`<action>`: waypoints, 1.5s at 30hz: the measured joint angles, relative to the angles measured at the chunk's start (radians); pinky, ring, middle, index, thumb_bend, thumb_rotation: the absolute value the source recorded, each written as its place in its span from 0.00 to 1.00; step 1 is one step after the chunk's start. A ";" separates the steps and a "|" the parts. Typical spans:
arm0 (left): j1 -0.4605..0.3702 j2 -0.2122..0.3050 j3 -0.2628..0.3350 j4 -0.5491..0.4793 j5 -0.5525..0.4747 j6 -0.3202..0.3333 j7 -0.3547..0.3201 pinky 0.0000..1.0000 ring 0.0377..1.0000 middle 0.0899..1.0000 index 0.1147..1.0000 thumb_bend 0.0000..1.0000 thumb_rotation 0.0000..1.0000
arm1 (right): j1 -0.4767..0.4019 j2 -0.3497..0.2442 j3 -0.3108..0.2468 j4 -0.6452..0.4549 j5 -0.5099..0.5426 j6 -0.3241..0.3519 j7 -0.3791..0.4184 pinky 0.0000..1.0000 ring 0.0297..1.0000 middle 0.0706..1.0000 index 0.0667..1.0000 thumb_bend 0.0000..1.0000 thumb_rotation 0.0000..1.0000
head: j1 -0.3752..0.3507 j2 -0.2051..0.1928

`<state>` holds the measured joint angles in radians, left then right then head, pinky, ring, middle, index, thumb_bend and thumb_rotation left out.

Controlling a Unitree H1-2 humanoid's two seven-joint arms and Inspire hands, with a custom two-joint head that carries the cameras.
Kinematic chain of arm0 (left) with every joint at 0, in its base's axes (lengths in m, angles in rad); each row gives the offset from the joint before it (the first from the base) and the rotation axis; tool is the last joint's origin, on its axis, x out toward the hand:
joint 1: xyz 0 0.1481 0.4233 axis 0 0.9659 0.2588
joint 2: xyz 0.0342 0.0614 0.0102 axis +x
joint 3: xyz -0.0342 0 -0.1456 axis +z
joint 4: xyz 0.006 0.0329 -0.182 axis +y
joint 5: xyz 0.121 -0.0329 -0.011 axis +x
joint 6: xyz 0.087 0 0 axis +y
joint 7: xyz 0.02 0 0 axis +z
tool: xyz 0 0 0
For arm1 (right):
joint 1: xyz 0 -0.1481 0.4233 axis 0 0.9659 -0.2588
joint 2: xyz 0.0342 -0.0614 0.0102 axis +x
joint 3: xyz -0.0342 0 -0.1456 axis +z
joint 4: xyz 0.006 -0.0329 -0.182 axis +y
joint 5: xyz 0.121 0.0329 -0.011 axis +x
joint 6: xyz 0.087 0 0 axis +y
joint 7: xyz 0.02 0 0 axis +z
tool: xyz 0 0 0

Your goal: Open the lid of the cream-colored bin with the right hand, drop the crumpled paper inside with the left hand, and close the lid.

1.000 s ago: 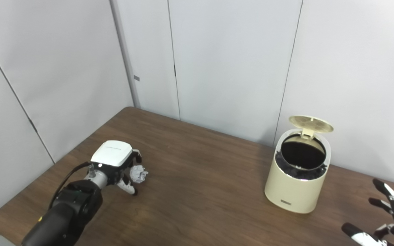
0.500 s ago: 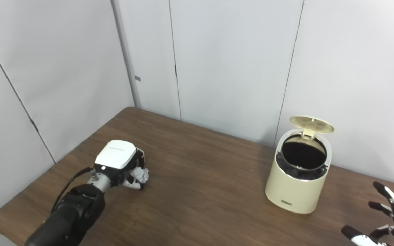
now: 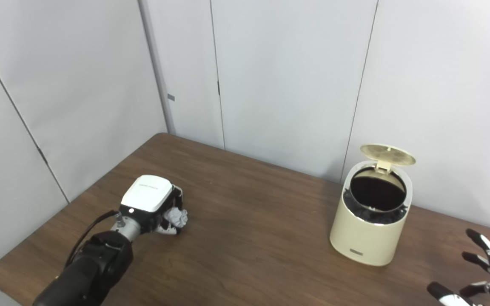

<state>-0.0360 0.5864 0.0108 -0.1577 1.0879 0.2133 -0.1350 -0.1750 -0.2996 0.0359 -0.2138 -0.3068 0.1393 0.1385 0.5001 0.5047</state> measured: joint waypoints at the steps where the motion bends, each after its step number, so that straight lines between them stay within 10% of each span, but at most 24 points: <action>1: 0.004 -0.001 0.000 -0.001 0.000 -0.002 0.012 0.41 0.36 0.42 0.42 0.53 0.00 | 0.000 0.000 0.000 0.000 0.000 0.000 0.000 0.49 0.82 0.93 0.91 0.83 0.61 | 0.000 0.000; 14: 0.015 -0.091 0.047 -0.067 -0.026 -0.071 0.274 0.60 0.44 0.42 0.42 0.53 0.00 | 0.000 0.000 0.000 0.000 -0.003 0.000 -0.002 0.49 0.82 0.93 0.92 0.82 0.59 | -0.018 0.002; 45: -0.276 -0.303 -0.066 -0.107 -0.083 -0.193 0.331 0.50 0.44 0.39 0.46 0.52 0.00 | -0.022 0.035 0.012 0.022 -0.038 -0.028 -0.026 0.71 0.81 0.88 0.88 0.76 0.19 | -0.367 -0.026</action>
<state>-0.3124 0.2834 -0.0551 -0.2652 1.0047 0.0206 0.1959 -0.1973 -0.2650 0.0477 -0.1914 -0.3443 0.1114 0.1130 0.1335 0.4786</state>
